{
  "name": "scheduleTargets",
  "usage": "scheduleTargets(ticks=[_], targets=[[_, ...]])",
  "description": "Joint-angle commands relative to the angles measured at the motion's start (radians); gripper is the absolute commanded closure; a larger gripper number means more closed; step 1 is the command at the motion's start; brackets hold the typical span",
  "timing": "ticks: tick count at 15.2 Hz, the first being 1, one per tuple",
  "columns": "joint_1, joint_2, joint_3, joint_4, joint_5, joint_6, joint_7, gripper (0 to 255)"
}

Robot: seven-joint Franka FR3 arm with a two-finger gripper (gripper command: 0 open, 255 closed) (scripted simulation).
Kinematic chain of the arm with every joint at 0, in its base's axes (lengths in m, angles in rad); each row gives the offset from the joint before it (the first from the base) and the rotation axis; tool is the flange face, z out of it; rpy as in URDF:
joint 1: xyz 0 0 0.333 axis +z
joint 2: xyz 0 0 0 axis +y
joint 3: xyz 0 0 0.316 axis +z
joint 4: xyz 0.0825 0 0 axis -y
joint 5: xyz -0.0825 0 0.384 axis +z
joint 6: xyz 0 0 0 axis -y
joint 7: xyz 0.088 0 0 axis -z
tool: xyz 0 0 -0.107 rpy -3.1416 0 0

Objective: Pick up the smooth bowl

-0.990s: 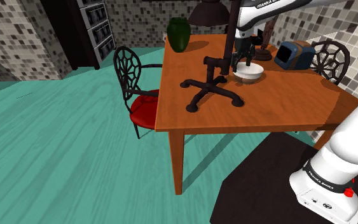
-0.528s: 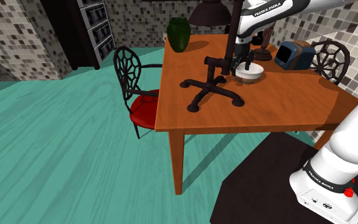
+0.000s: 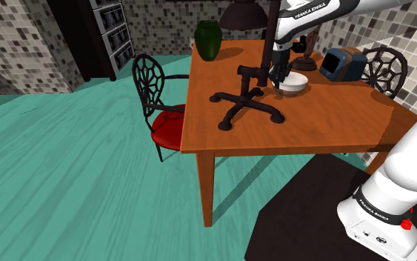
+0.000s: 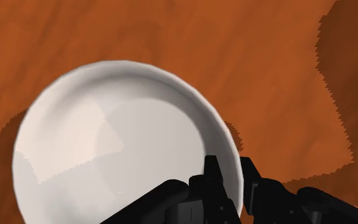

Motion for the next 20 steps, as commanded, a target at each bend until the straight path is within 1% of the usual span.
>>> scheduleTargets(ticks=[1,2,3,18,20], targets=[[0.005,0.007,0.007,-0.004,-0.002,-0.004,-0.001,255],[0.003,0.009,0.005,0.002,-0.002,-0.008,-0.005,255],[0.003,0.007,0.003,-0.026,-0.004,0.018,-0.002,255],[0.007,-0.034,0.005,0.128,0.003,-0.176,-0.026,255],[0.007,-0.034,0.005,0.13,0.003,-0.178,-0.026,255]])
